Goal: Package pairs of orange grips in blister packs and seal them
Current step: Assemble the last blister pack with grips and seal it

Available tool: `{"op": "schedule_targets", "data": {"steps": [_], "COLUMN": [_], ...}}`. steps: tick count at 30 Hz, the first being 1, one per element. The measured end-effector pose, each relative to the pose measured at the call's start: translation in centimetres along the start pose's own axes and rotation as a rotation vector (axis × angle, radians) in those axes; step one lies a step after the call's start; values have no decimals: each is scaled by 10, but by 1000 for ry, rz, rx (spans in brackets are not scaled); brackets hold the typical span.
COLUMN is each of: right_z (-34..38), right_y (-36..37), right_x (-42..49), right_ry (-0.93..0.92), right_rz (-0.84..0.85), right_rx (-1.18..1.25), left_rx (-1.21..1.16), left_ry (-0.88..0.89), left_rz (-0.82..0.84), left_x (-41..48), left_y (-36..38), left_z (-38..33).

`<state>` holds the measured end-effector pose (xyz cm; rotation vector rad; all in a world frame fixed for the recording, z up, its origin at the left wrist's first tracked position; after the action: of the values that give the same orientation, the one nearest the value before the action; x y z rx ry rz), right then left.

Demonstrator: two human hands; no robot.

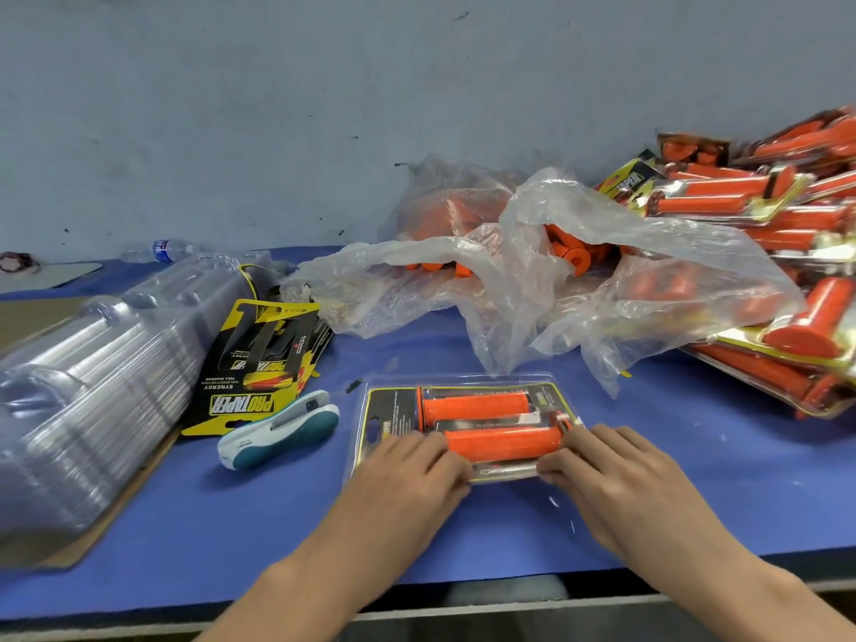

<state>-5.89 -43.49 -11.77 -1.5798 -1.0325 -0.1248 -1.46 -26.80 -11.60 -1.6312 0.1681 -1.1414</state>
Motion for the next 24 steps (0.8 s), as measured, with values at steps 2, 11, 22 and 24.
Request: {"op": "schedule_targets", "data": {"steps": [2, 11, 22, 24], "right_z": [6, -13, -16, 8], "right_y": [0, 2, 4, 9], "right_x": [0, -11, -10, 4], "right_ry": [4, 62, 131, 58], "right_rz": [-5, 9, 40, 37], "right_rx": [7, 9, -57, -24], "left_rx": [11, 143, 121, 115], "left_ry": [-7, 49, 173, 195], "left_rz": [-32, -33, -65, -62], "left_x": [7, 3, -14, -12], "left_y": [6, 16, -7, -6], "left_z": [-20, -13, 2, -9]}}
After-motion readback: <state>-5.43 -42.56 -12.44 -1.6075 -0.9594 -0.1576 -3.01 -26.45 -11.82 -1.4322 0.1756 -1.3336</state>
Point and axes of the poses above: each hand's wrist, its own x-axis towards the middle knuckle, its own y-axis out of the palm, z = x × y, the point moved 7 cm from there along x, towards the middle knuckle, and after that the axes turned 8 degrees about -y, right-handed, at the moved point
